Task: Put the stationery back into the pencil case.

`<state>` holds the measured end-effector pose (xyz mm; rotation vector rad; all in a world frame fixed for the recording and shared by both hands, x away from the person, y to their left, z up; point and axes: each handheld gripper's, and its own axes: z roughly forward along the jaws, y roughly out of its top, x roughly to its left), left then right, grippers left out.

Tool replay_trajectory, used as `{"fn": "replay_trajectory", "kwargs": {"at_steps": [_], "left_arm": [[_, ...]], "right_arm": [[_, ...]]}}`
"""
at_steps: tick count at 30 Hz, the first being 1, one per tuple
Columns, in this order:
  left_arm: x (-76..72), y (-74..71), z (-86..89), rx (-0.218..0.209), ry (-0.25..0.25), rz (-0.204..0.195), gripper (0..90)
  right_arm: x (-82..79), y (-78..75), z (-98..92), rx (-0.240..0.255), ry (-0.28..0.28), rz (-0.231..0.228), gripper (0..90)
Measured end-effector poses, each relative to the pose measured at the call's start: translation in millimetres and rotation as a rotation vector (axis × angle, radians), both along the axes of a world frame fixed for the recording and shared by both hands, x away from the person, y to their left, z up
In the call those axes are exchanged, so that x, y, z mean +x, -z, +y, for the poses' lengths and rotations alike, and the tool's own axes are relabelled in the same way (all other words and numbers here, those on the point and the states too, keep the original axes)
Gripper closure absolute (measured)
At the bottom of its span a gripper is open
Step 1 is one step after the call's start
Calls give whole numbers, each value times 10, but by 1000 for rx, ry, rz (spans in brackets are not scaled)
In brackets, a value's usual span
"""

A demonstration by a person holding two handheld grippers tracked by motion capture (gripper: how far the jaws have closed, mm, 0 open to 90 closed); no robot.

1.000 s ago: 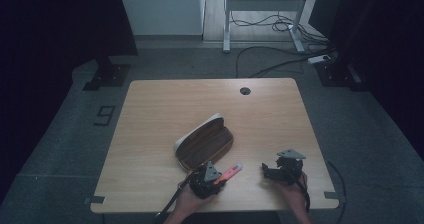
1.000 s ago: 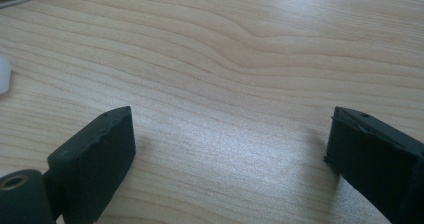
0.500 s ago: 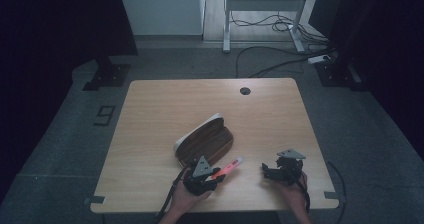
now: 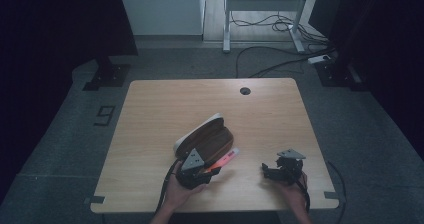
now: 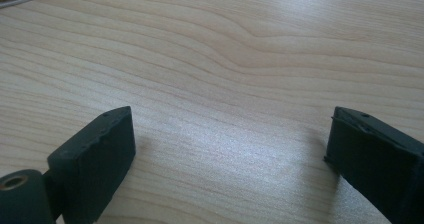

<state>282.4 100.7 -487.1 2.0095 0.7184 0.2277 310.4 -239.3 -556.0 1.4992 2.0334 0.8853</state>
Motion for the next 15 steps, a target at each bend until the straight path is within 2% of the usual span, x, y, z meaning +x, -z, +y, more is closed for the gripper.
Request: {"fn": "replay_trajectory", "kwargs": {"at_steps": [10, 15], "left_arm": [[116, -175, 174, -7, -38, -25, 671], [189, -189, 225, 12, -58, -27, 671]], "right_arm": [[0, 0, 0, 0, 0, 0, 51], [0, 0, 0, 0, 0, 0, 51]]}}
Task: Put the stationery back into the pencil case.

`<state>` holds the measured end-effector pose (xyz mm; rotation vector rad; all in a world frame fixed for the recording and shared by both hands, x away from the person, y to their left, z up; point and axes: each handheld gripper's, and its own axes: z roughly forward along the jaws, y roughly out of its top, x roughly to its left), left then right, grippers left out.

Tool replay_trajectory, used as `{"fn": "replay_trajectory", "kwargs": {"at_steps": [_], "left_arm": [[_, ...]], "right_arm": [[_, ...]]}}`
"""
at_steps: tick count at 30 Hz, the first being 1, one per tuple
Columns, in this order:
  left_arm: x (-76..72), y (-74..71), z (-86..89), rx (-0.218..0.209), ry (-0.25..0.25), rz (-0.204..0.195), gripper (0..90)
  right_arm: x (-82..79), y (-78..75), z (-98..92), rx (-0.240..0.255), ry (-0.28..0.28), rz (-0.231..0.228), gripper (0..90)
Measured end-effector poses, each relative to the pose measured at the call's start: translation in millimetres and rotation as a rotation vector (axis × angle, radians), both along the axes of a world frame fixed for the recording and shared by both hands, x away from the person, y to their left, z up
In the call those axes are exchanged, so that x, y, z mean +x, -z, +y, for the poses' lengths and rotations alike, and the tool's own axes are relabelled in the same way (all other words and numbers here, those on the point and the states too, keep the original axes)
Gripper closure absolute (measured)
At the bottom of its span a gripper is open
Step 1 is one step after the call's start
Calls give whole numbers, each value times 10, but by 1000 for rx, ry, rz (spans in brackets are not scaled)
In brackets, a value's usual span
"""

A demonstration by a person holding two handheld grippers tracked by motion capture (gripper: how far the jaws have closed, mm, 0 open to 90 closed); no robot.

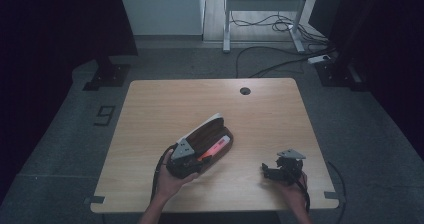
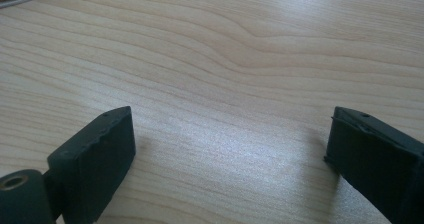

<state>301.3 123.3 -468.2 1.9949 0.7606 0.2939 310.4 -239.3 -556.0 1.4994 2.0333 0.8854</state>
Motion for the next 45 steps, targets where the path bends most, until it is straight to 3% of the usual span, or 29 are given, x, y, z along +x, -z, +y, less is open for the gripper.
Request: {"fn": "replay_trajectory", "kwargs": {"at_steps": [11, 31, 39, 45], "left_arm": [[95, 5, 92, 12, -58, -7, 670], [242, 158, 180, 96, -170, 19, 670], [271, 213, 179, 125, -188, 29, 670], [285, 252, 172, 171, -219, 25, 642]], "right_arm": [[0, 0, 0, 0, 0, 0, 51], [0, 0, 0, 0, 0, 0, 51], [0, 0, 0, 0, 0, 0, 51], [0, 0, 0, 0, 0, 0, 51]]}}
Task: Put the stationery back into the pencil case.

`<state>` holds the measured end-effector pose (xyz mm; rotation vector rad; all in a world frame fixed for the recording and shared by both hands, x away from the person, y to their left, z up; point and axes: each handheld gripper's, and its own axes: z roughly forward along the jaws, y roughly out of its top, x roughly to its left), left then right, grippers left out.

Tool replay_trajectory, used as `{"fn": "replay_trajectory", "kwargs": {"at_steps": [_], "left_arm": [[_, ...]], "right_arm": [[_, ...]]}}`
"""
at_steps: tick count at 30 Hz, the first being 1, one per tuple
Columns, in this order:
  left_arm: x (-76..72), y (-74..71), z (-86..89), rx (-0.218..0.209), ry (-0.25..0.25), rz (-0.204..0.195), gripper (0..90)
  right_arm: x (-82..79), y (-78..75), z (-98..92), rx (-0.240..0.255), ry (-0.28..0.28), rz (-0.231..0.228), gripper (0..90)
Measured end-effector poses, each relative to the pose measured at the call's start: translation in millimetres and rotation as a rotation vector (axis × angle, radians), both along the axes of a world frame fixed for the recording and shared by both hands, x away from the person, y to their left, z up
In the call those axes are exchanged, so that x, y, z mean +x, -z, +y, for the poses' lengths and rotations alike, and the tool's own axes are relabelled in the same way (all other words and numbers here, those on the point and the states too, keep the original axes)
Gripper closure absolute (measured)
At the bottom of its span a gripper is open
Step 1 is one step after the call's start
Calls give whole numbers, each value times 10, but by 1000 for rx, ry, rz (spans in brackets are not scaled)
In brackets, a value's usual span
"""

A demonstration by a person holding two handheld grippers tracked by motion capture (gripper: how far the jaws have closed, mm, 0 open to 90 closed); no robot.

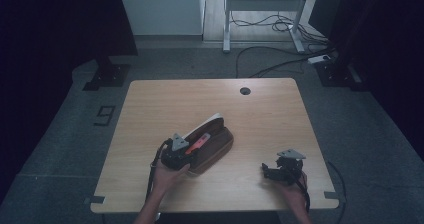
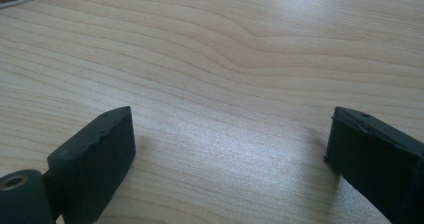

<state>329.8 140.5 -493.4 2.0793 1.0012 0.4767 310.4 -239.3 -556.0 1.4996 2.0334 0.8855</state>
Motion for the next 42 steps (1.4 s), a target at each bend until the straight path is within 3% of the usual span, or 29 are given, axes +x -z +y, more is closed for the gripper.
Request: {"fn": "replay_trajectory", "kwargs": {"at_steps": [5, 14, 15, 21, 30, 42], "left_arm": [[-37, -31, 18, 3, -28, -31, 546], [-211, -139, 81, -79, 5, -68, 512], [-246, -149, 93, -104, 15, -65, 509], [-346, -137, 140, -156, 39, -41, 492], [-466, -5, 308, -218, 14, 3, 410], [-651, 196, 525, -204, -34, 28, 379]], "right_arm": [[0, 1, 0, 0, 0, -1, 51], [0, 0, 0, 0, 0, 0, 51], [0, 0, 0, 0, 0, 0, 51], [0, 0, 0, 0, 0, 0, 51], [0, 0, 0, 0, 0, 0, 51], [15, 1, 1, 2, -8, -2, 52]]}}
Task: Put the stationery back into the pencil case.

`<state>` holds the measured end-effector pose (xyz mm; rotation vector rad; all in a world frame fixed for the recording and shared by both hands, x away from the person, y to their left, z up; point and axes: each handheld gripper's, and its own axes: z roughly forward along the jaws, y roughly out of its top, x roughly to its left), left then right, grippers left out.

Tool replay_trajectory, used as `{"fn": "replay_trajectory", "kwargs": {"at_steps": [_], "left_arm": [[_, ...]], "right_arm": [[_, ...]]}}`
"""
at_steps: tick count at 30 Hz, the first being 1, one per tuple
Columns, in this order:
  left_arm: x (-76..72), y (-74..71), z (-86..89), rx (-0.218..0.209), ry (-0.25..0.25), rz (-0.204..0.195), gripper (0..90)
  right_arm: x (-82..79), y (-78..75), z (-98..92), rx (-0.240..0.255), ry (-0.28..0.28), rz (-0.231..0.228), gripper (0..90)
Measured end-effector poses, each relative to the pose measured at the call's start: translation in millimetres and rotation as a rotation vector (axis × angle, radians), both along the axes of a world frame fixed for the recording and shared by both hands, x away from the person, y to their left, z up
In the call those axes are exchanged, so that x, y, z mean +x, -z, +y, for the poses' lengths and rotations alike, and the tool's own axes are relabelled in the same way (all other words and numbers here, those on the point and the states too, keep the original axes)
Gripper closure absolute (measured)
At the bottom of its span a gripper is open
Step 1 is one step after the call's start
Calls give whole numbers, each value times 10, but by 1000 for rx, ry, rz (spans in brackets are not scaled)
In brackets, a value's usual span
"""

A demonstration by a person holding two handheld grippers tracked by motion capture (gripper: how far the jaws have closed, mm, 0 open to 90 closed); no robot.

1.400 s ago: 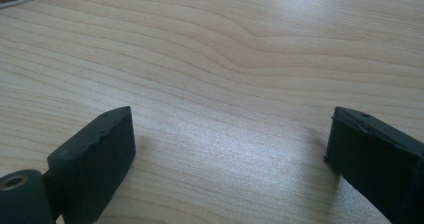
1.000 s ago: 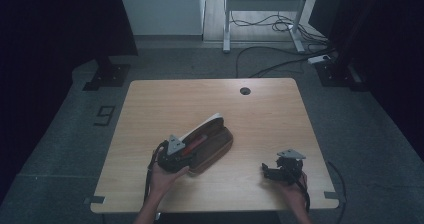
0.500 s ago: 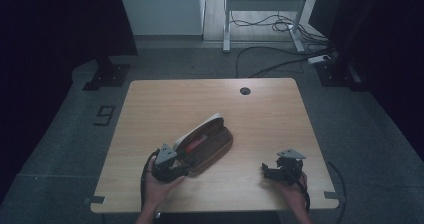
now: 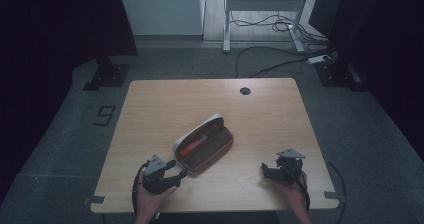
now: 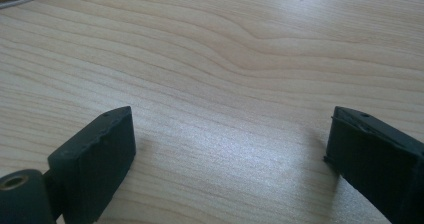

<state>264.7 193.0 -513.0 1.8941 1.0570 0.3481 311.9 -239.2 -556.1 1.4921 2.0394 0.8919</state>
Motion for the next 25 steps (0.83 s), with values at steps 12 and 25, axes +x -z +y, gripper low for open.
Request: {"fn": "replay_trajectory", "kwargs": {"at_steps": [12, 25], "left_arm": [[-25, 177, 212, 26, -59, 31, 377], [10, 197, 214, 26, -51, 36, 376]], "right_arm": [[8, 0, 2, 0, -2, 0, 53], [7, 0, 3, -3, 1, -2, 56]]}}
